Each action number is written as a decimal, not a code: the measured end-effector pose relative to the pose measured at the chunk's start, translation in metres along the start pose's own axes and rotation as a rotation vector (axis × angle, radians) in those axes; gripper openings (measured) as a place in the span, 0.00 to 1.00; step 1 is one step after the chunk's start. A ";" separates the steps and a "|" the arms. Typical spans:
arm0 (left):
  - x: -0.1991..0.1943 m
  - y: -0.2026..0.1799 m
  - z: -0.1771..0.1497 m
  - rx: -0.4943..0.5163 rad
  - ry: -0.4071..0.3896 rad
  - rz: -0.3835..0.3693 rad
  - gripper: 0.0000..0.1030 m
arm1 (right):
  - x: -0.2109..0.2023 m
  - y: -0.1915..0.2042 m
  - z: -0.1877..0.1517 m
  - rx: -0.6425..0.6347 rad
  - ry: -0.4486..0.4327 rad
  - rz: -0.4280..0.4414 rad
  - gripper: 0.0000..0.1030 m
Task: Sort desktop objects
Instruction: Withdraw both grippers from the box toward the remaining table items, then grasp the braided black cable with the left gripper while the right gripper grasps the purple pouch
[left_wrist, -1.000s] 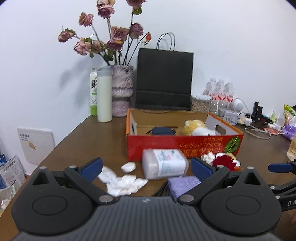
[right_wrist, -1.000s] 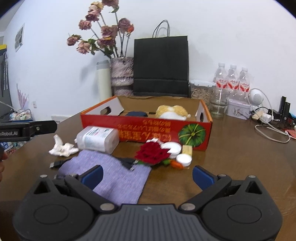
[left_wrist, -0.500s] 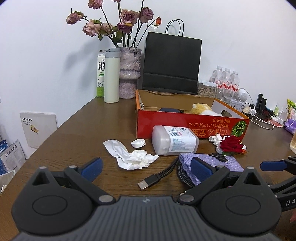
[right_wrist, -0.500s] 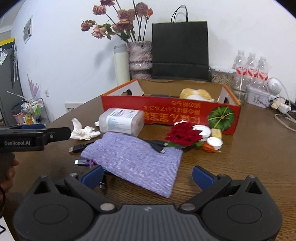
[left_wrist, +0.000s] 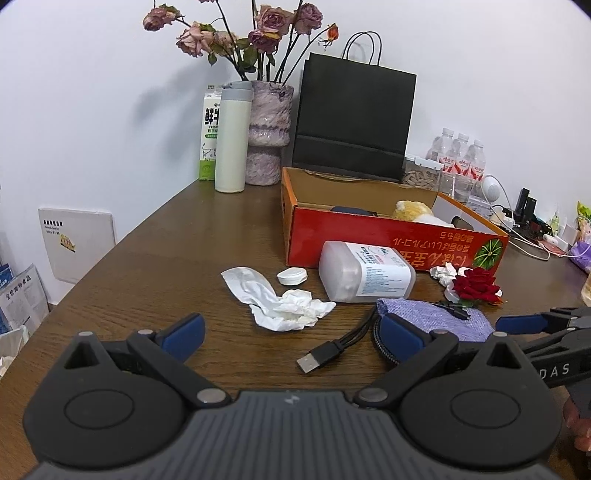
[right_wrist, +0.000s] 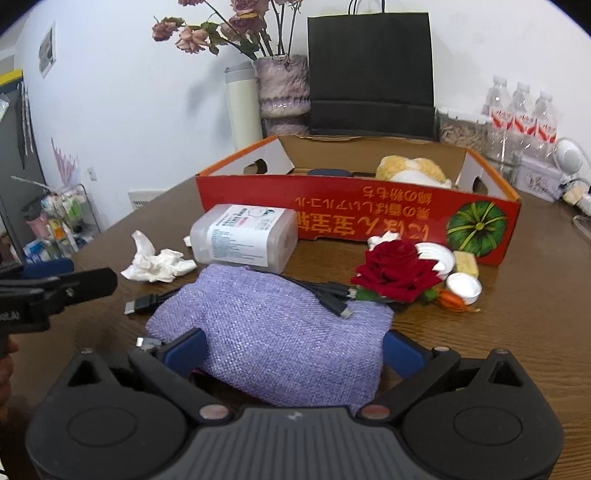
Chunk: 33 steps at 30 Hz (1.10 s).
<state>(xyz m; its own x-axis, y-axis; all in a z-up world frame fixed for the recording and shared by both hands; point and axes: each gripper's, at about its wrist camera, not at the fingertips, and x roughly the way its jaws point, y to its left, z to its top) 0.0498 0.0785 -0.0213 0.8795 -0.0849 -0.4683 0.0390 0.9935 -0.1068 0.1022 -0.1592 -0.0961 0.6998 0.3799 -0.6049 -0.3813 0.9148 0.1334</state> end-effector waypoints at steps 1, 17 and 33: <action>0.001 0.001 0.000 -0.002 0.003 -0.003 1.00 | 0.000 -0.001 0.000 0.005 0.000 0.007 0.95; 0.005 0.001 -0.001 -0.009 0.016 -0.008 1.00 | 0.000 -0.005 -0.003 0.063 -0.006 0.163 0.49; -0.007 -0.006 0.001 0.004 0.002 0.011 1.00 | -0.027 -0.007 0.000 0.073 -0.114 0.166 0.03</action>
<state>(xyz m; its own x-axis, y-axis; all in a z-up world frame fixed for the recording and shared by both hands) 0.0436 0.0734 -0.0163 0.8791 -0.0739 -0.4709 0.0311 0.9947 -0.0981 0.0855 -0.1756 -0.0806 0.6962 0.5357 -0.4779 -0.4554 0.8442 0.2829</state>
